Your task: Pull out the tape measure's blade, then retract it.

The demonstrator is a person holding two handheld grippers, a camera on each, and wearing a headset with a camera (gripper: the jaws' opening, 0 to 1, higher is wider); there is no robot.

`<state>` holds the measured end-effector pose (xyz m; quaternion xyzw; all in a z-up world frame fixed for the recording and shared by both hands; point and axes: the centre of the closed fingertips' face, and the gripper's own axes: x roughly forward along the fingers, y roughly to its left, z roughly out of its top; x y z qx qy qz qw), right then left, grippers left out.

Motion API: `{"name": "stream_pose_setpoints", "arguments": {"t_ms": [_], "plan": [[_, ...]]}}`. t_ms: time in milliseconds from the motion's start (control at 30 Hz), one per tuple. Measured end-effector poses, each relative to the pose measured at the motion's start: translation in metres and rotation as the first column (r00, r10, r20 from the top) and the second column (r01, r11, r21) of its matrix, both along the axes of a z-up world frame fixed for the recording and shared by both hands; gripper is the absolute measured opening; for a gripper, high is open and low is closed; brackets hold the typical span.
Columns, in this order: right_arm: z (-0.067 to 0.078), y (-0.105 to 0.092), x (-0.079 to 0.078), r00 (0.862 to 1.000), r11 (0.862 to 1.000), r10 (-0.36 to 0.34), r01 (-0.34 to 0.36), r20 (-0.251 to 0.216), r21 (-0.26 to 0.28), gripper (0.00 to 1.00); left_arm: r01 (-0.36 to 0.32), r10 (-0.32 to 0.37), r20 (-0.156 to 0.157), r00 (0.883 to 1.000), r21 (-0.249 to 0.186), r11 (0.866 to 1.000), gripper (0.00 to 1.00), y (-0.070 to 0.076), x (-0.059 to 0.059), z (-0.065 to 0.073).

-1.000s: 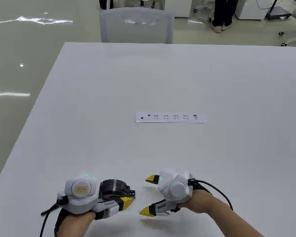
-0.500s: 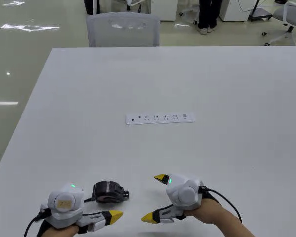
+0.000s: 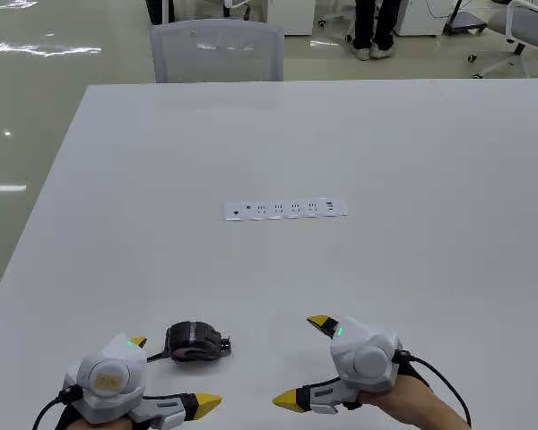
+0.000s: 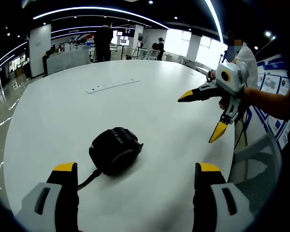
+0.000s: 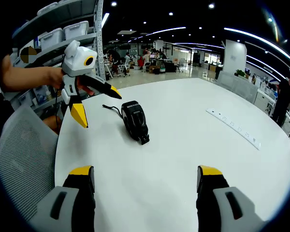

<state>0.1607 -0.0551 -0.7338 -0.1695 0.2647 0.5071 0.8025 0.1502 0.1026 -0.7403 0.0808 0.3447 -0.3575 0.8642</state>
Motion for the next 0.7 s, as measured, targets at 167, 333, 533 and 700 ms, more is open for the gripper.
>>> {"name": "stream_pose_setpoints", "arguments": {"t_ms": [167, 333, 533, 700], "plan": [[0.006, -0.010, -0.008, 0.999, 0.999, -0.033, 0.033, 0.000, 0.012, 0.91, -0.004, 0.004, 0.009, 1.000, -0.016, 1.000, 0.99, 0.000, -0.005, 0.007], [0.010, -0.015, -0.017, 0.999, 0.998, -0.051, 0.051, -0.001, 0.024, 0.93, 0.000, 0.000, 0.018, 1.000, 0.000, 1.000, 0.99, 0.001, -0.012, 0.008], [0.014, -0.022, -0.024, 0.997, 0.996, -0.081, 0.080, 0.003, 0.035, 0.93, -0.002, 0.002, 0.022, 1.000, 0.002, 1.000, 0.99, 0.008, -0.022, 0.009], [0.017, -0.031, -0.028, 0.994, 0.993, -0.111, 0.110, 0.007, 0.038, 0.94, -0.008, 0.008, 0.036, 0.999, 0.008, 1.000, 0.99, 0.012, -0.028, 0.013]]}}
